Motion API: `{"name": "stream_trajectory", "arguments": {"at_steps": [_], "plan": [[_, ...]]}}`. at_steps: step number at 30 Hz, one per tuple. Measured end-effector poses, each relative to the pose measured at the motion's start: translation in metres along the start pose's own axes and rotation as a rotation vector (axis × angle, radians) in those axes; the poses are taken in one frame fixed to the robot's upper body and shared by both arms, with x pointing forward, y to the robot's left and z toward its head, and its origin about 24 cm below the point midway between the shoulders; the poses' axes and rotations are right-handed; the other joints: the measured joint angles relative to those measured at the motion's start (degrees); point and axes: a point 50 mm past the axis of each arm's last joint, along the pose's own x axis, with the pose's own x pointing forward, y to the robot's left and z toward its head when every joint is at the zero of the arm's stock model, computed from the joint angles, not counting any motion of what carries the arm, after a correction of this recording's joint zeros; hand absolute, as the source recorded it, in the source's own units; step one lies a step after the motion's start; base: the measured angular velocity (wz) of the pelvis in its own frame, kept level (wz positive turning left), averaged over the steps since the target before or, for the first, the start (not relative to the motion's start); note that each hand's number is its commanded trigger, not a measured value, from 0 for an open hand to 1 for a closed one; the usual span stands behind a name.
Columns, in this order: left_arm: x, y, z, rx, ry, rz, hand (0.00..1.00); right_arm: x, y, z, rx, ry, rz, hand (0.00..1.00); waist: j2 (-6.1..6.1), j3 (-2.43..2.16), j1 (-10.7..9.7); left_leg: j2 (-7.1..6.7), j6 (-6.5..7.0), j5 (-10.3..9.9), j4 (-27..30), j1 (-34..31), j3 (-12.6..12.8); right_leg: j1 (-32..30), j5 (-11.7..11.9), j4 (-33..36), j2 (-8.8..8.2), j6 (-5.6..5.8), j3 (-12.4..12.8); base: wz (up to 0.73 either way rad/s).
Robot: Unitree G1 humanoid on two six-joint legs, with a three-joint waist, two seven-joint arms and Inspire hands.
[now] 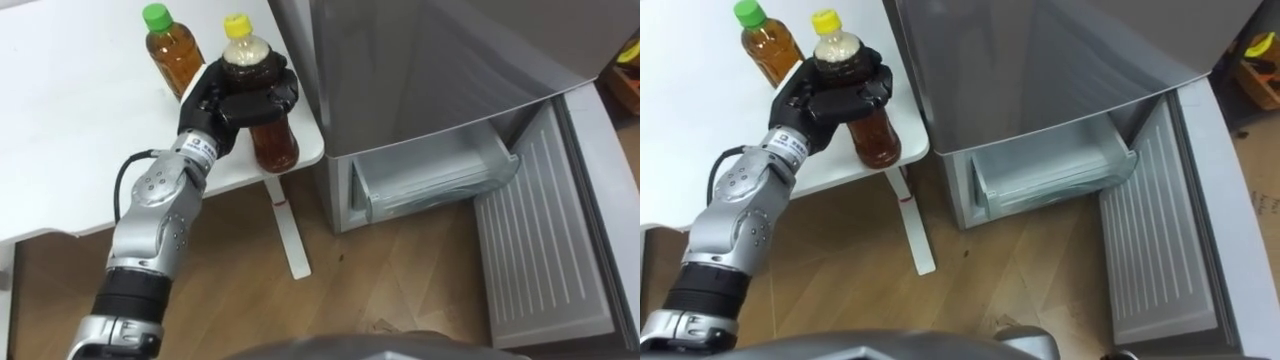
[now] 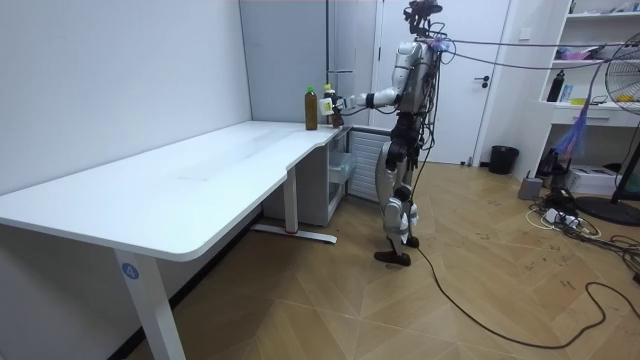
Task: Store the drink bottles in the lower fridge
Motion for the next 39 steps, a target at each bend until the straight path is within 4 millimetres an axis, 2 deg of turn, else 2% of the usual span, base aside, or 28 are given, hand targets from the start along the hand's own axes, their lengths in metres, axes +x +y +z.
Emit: {"name": "stream_trajectory", "arguments": {"at_steps": [19,23,25,30,32,37,39], "plan": [[0.001,-0.007,0.002,0.01,-0.007,-0.024,1.0,0.0,0.003,0.002,0.005,-0.001,0.035,0.0,-0.46,-0.54,0.1,-0.02,0.01,0.0,-0.2,-0.6,-0.1,-0.9,0.0,0.0,-0.03,0.0,-0.1,0.0],[0.001,-0.01,0.003,0.014,-0.013,-0.035,1.0,0.0,0.002,0.003,0.014,0.001,0.036,0.0,-0.74,-0.59,0.2,-0.08,0.01,0.0,0.3,-1.2,-0.7,-0.9,0.0,0.0,-0.09,0.0,-1.0,0.09],[0.001,-0.013,0.008,0.019,-0.03,-0.049,1.0,0.0,0.001,0.005,0.016,-0.004,0.034,0.0,-0.8,-0.63,0.6,-0.08,0.01,0.0,0.6,-1.9,-0.8,-1.2,0.0,0.0,-0.13,0.0,-1.4,0.09],[-0.003,-0.028,0.04,0.076,-0.155,-0.133,1.0,0.0,-0.002,0.008,0.009,-0.016,0.026,0.0,-0.86,-0.65,2.6,-0.09,0.0,0.0,0.6,-1.9,-0.9,-1.1,0.0,-0.1,-0.2,-0.01,-1.8,0.01],[-0.005,-0.032,0.044,0.082,-0.176,-0.151,1.0,0.0,-0.002,0.011,0.0,-0.032,0.024,0.0,-0.79,-0.66,3.3,-0.09,0.0,0.0,0.5,-1.5,-0.9,-0.8,0.0,-0.2,-0.19,-0.01,-1.9,0.0],[-0.013,-0.037,0.032,0.066,-0.143,-0.184,1.0,-0.001,-0.008,0.025,0.023,-0.083,-0.002,0.0,0.01,-0.76,3.7,-0.18,0.01,0.0,0.3,-1.4,-1.5,-0.3,0.0,-0.2,-0.37,0.0,-3.4,0.08],[-0.02,-0.039,0.019,0.049,-0.101,-0.202,1.0,-0.002,-0.01,0.033,0.052,-0.113,-0.017,0.0,0.25,-0.88,3.7,-0.18,0.03,0.1,0.2,-1.4,-1.7,-0.1,0.0,-0.2,-0.42,0.0,-3.8,0.08]]}}
